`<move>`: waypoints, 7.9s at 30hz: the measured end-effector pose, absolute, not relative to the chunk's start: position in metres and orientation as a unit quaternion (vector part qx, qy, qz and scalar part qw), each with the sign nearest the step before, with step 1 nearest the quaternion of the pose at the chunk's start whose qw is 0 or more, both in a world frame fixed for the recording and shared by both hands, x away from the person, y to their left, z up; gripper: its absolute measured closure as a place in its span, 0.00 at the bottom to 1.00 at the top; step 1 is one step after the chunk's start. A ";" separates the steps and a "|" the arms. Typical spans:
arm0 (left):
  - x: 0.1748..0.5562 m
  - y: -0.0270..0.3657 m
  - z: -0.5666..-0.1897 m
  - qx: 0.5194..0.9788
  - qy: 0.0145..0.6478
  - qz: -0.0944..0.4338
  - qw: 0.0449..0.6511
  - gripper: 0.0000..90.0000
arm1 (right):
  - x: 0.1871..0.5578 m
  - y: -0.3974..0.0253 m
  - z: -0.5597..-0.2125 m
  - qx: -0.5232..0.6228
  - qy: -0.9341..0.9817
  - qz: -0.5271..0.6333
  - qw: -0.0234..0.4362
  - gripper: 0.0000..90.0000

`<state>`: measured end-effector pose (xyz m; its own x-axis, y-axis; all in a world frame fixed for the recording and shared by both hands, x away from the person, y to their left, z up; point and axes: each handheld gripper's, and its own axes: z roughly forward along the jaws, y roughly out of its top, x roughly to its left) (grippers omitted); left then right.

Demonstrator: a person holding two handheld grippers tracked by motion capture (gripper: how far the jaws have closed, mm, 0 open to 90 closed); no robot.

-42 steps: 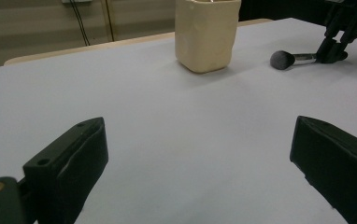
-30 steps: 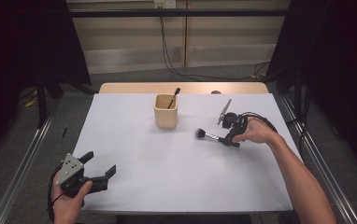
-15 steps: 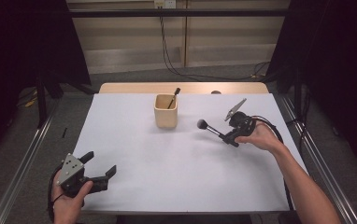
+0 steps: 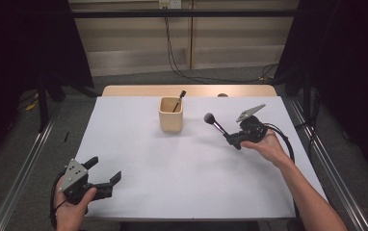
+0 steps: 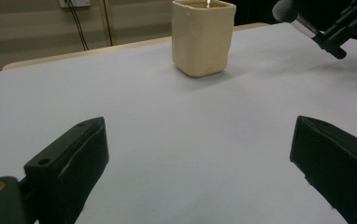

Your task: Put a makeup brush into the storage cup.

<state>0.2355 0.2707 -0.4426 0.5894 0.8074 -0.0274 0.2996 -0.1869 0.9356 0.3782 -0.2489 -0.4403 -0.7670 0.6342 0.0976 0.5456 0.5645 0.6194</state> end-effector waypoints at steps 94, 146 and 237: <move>0.258 0.199 -0.428 0.726 0.325 0.201 0.572 0.03 | 0.313 -0.172 -0.425 0.264 0.782 0.555 0.100 0.84; 0.322 0.078 -0.410 0.730 0.268 0.135 0.614 0.38 | 0.310 -0.154 -0.436 0.261 0.774 0.570 0.082 0.84; 0.326 0.092 -0.402 0.738 0.270 0.096 0.611 0.79 | 0.310 -0.166 -0.431 0.280 0.758 0.576 0.120 0.03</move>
<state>0.3265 0.0921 -0.4021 0.8361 0.5154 -0.1880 0.2814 -0.1088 0.9534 0.3101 -0.1660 -0.4310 -0.8144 0.5629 0.1408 0.2864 0.1790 0.9412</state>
